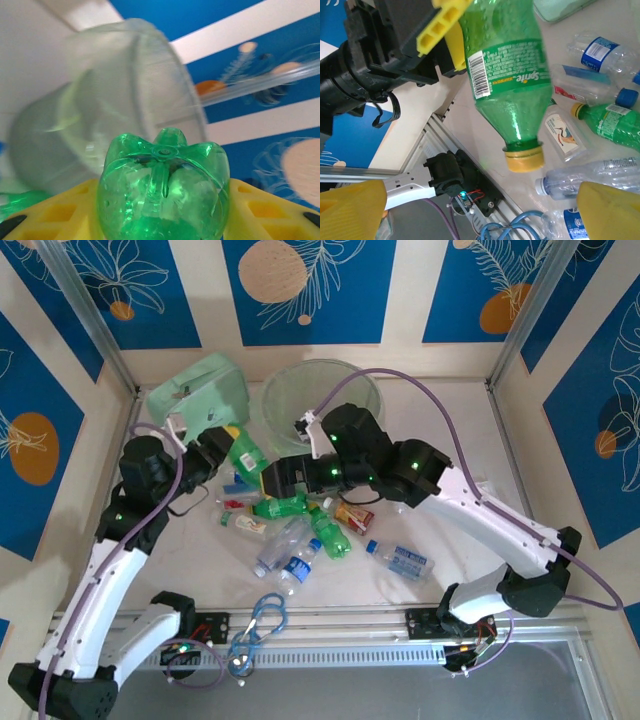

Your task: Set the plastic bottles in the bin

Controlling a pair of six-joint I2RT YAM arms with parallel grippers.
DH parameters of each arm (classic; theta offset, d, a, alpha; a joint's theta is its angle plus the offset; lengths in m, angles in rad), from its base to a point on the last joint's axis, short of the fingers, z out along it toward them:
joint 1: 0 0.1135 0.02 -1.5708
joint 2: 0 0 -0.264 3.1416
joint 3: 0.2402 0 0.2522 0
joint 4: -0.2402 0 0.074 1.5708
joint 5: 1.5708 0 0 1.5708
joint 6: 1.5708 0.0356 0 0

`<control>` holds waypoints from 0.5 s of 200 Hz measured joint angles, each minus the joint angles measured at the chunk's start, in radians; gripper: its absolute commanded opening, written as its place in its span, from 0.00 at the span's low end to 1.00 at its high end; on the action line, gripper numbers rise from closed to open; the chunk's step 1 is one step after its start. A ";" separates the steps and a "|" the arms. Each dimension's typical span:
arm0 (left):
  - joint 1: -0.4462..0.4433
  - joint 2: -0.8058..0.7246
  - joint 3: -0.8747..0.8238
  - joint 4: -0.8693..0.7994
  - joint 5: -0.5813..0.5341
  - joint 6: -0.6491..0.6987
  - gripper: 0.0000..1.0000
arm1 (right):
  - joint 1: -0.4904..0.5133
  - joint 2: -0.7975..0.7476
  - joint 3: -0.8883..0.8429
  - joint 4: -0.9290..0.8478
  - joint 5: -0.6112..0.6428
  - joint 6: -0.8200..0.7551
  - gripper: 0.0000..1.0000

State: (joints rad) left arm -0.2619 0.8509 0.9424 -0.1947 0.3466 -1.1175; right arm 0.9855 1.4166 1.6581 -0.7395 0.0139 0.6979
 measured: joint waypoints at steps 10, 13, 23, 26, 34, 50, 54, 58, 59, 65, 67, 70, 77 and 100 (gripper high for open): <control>0.000 0.011 -0.016 0.087 0.037 -0.043 0.49 | -0.011 0.008 0.005 -0.002 -0.009 0.000 0.99; 0.000 0.014 -0.021 0.112 0.047 -0.055 0.49 | -0.015 0.011 0.006 -0.002 -0.011 0.000 0.99; 0.000 0.022 -0.037 0.184 0.076 -0.093 0.49 | -0.029 0.021 0.009 -0.002 -0.021 0.001 0.99; 0.000 0.024 -0.042 0.206 0.085 -0.104 0.49 | -0.034 0.023 0.010 -0.002 -0.023 0.001 0.99; 0.000 0.030 -0.051 0.248 0.106 -0.128 0.49 | -0.044 0.032 0.012 -0.002 -0.031 0.001 0.99; 0.000 0.039 -0.061 0.318 0.141 -0.166 0.49 | -0.061 0.048 0.017 -0.001 -0.052 0.001 0.99; 0.000 0.041 -0.064 0.333 0.150 -0.172 0.49 | -0.065 0.052 0.019 0.001 -0.057 0.000 0.99; 0.000 0.042 -0.066 0.348 0.156 -0.179 0.49 | -0.069 0.055 0.022 0.001 -0.062 0.001 0.99; 0.000 0.043 -0.066 0.354 0.159 -0.182 0.49 | -0.069 0.056 0.022 0.002 -0.063 0.001 0.99; 0.000 0.044 -0.070 0.374 0.171 -0.192 0.49 | -0.074 0.062 0.027 0.003 -0.071 0.000 0.99; 0.000 0.046 -0.072 0.382 0.175 -0.196 0.49 | -0.075 0.065 0.030 0.003 -0.074 0.001 0.98; 0.000 0.047 -0.073 0.392 0.180 -0.200 0.48 | -0.077 0.068 0.034 0.003 -0.077 0.001 0.98; 0.000 0.050 -0.076 0.414 0.193 -0.214 0.48 | -0.079 0.076 0.045 0.005 -0.086 0.001 0.98; 0.000 0.061 -0.084 0.452 0.222 -0.233 0.48 | -0.084 0.104 0.086 0.016 -0.112 0.000 0.95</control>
State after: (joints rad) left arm -0.2619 0.9119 0.8589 0.2577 0.5686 -1.3506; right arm 0.9016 1.5208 1.7443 -0.7231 -0.0982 0.6975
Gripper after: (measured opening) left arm 0.504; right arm 0.971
